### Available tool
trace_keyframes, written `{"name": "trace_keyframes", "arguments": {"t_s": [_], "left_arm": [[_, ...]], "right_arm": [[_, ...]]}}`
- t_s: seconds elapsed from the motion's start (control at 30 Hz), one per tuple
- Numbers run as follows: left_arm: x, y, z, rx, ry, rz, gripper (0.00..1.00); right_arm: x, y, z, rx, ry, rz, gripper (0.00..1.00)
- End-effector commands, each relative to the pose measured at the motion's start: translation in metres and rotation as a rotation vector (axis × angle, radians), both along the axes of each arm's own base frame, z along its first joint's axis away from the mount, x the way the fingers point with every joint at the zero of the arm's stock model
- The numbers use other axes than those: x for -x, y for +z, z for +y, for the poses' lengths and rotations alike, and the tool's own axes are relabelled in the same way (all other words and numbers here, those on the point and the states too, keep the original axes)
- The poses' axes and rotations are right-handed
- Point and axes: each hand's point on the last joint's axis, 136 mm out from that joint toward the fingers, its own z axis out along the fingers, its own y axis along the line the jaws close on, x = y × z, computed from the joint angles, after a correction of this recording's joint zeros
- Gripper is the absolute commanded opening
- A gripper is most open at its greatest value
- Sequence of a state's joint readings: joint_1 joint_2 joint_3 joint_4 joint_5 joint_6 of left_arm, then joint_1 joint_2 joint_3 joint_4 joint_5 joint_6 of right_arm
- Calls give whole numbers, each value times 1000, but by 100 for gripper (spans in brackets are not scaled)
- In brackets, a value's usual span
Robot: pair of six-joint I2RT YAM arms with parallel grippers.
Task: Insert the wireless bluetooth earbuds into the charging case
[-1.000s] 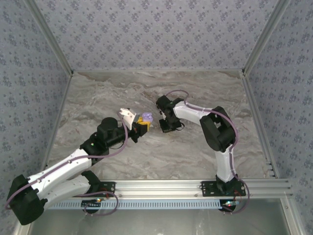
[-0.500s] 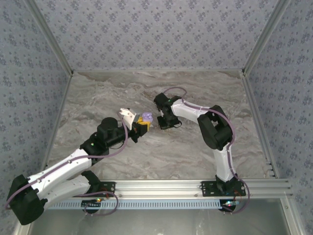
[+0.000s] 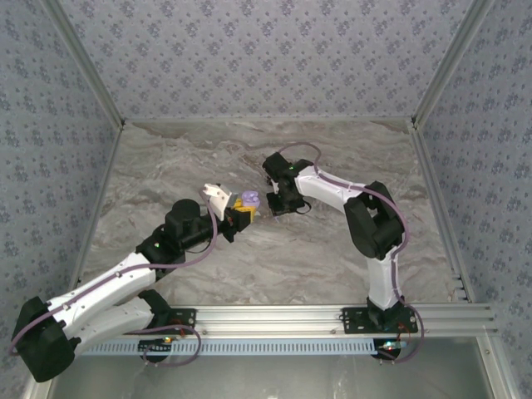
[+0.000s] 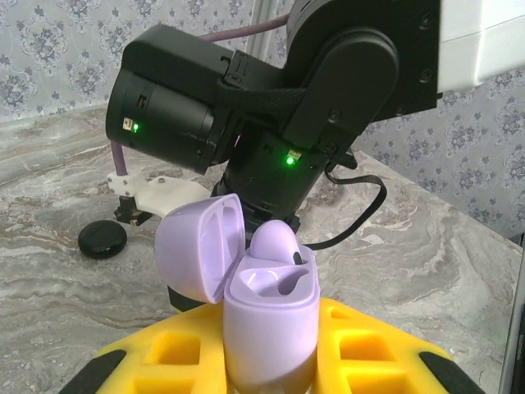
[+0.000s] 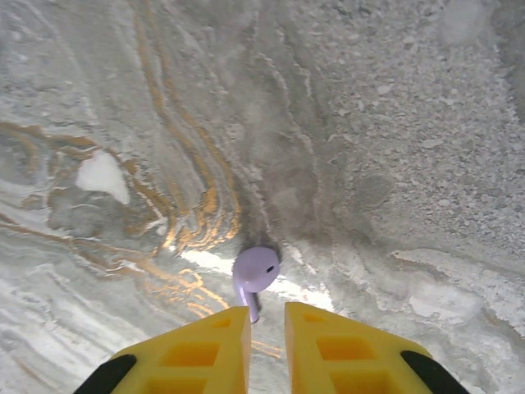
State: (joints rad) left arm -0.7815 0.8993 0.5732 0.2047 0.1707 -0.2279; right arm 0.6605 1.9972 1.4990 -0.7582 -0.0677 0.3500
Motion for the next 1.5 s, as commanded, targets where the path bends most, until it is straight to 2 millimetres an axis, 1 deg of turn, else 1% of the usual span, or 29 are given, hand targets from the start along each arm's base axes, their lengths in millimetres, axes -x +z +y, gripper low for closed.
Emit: {"name": "trace_keyframes", "arguments": {"t_s": [0.0,0.07,0.2,0.23,0.37,0.53,0.83,1.47], "left_arm": [[2,12,-2,24,-9,-30,21],[2,12,-2,25,-10,-32,21],[3,12,-2,24,-12,-31,21],[2,13,-1,24,-11,-32,21],[2,13,-1,24,-10,-34,21],[2,13,-1,22,-10,-35,21],[2,12,-1,20,-8,-36,21],[3,13,0,23,-6,-33,21]], "right_arm": [[3,6,7,-34,15,20,22],[2,2,9,-31,16,36,25],[0,-5,9,-12,11,54,37],[0,-7,10,-8,12,59,38],[-2,-11,10,7,7,69,38],[-6,-14,4,49,-4,64,38],[-4,-22,6,54,5,88,34],[0,-40,7,101,16,113,34]]}}
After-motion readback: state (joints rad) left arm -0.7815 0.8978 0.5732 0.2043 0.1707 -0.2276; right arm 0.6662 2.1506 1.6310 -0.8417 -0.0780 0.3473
